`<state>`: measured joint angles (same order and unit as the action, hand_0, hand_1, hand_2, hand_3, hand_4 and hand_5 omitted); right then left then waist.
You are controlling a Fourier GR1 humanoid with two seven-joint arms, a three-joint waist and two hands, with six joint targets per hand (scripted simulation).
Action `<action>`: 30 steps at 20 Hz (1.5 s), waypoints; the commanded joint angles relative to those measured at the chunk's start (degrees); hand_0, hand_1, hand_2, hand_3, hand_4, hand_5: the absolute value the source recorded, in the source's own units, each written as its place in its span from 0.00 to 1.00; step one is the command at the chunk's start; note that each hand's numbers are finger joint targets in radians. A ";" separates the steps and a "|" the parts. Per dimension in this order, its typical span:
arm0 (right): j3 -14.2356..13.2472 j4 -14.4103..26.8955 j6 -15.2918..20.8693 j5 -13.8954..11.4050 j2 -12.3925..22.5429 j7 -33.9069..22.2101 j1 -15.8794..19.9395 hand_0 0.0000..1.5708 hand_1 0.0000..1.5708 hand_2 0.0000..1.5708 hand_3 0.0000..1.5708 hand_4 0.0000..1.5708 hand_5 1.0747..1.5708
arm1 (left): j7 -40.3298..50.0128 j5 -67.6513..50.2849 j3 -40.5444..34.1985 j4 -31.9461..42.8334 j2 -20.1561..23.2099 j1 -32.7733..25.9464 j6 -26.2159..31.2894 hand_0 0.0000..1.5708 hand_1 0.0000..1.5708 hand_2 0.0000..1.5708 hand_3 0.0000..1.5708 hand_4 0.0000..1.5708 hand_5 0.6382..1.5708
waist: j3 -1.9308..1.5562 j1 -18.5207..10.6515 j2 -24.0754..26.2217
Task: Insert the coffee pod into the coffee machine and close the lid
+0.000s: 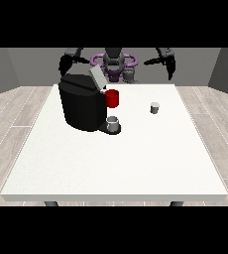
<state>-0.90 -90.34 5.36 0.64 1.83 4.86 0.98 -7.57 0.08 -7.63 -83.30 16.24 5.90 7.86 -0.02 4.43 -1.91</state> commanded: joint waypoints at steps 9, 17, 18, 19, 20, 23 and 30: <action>1.91 -1.86 0.13 0.18 -1.34 1.66 3.44 0.00 0.00 0.00 0.00 0.15 1.00 | 1.49 2.33 -4.49 20.08 7.42 13.14 3.60 0.00 0.00 0.00 0.00 0.00 1.00 | 0.03 5.19 -7.65; 0.03 1.40 -1.04 1.83 1.02 0.36 4.99 0.00 0.00 0.00 0.00 0.22 1.00 | 0.53 6.78 -3.39 29.79 7.95 18.51 2.47 0.00 0.00 0.00 0.00 0.00 1.00 | 0.02 3.84 -7.65; 3.81 -0.20 2.43 0.01 -1.77 0.10 3.64 0.00 0.00 0.00 0.00 0.21 1.00 | -2.81 10.04 -0.96 30.41 5.66 15.86 -0.30 0.00 0.00 0.00 0.00 0.00 1.00 | 0.03 3.70 -7.57; 0.37 1.14 1.96 0.89 -0.57 -1.25 7.94 0.00 0.00 0.00 0.00 0.21 1.00 | 0.26 8.88 -2.21 31.86 7.62 19.85 1.53 0.00 0.00 0.00 0.00 0.00 1.00 | 0.02 3.72 -9.04; 3.35 -1.77 2.31 -0.65 -1.33 -3.76 4.55 0.00 0.00 0.00 0.00 0.22 1.00 | -1.53 10.39 -0.82 33.91 5.42 17.37 0.40 0.00 0.00 0.00 0.00 0.00 1.00 | 0.04 4.38 -6.66; 1.75 0.69 4.03 -1.89 -1.12 -1.81 8.44 0.00 0.00 0.00 0.00 0.25 1.00 | -5.47 12.12 -1.92 36.59 9.10 22.05 0.03 0.00 0.00 0.07 0.00 0.00 1.00 | 0.04 4.50 -11.47; -0.09 6.12 2.42 -1.06 0.52 -2.82 7.17 0.00 0.00 0.00 0.00 0.27 1.00 | -1.63 17.25 1.10 39.78 6.55 21.92 -3.36 0.41 0.41 0.46 0.22 0.00 1.00 | 0.02 3.02 -7.28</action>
<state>-0.52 -86.23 8.17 -0.28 1.88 1.64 9.65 -10.28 14.61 -7.55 -45.50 23.60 27.98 7.11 0.02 7.64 -10.63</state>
